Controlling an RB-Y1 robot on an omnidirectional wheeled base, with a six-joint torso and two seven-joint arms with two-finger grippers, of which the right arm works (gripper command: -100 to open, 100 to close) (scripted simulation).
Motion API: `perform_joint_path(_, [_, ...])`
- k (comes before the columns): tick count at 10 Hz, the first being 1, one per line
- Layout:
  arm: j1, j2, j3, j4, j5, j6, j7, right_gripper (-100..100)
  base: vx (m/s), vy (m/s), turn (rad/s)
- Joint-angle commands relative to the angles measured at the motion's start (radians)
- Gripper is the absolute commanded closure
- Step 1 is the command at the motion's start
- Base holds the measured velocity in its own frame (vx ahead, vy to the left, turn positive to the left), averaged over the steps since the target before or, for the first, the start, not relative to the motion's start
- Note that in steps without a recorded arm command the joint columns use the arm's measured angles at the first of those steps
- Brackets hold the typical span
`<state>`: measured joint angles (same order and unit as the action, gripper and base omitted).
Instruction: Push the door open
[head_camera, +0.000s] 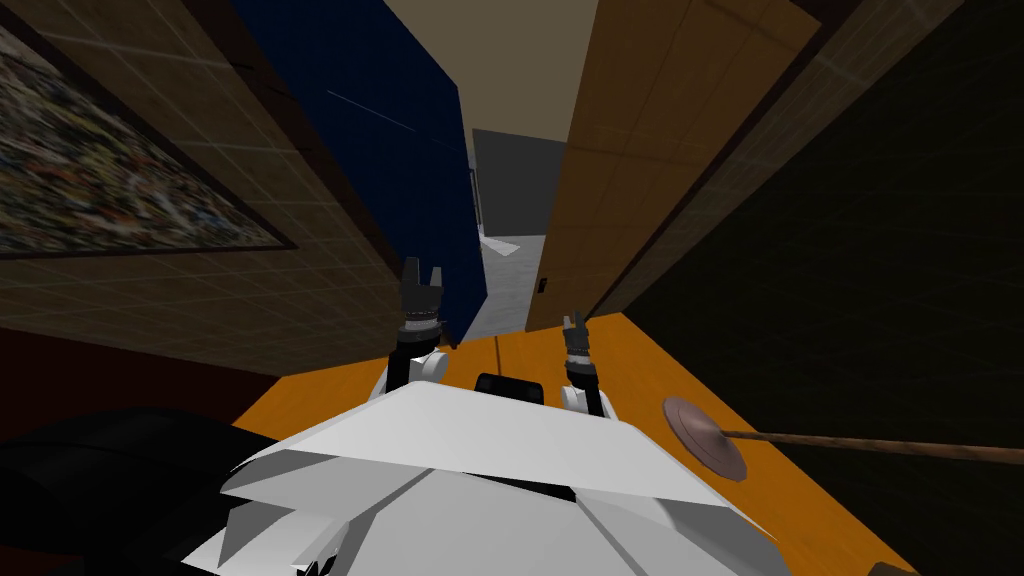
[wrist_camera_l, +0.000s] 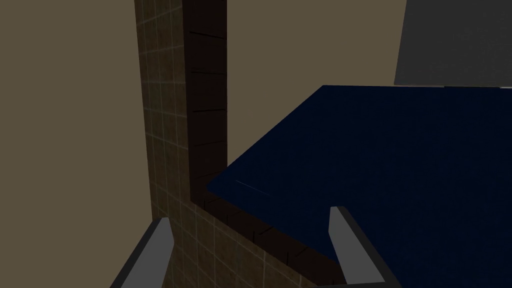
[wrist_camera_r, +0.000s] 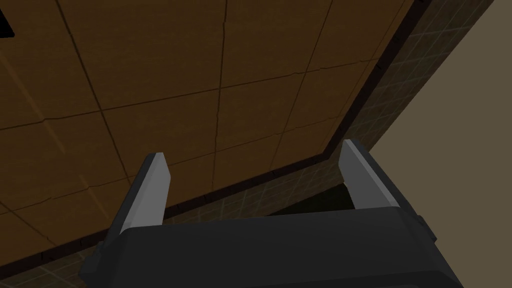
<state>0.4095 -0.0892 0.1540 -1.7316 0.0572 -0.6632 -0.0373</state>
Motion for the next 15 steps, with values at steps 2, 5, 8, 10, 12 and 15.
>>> perform_joint_path(2, [-0.011, -0.005, 0.01, 0.054, 0.013, -0.009, -0.014, -100, 0.108, -0.035, 0.002])
perform_joint_path(5, [-0.021, -0.008, 0.023, 0.113, 0.028, -0.02, -0.028, -100, 0.097, -0.041, 0.002])
perform_joint_path(8, [-0.034, -0.011, 0.039, 0.191, 0.048, -0.035, -0.047, -100, 0.132, -0.061, 0.004])
perform_joint_path(10, [-0.04, -0.012, 0.048, 0.229, 0.058, -0.043, -0.056, -100, 0.096, -0.031, 0.001])
perform_joint_path(12, [-0.046, -0.014, 0.056, 0.266, 0.068, -0.05, -0.065, -100, 0.101, -0.039, 0.002])
perform_joint_path(15, [-0.058, -0.016, 0.071, 0.339, 0.087, -0.064, -0.083, -100, 0.107, -0.046, 0.002])
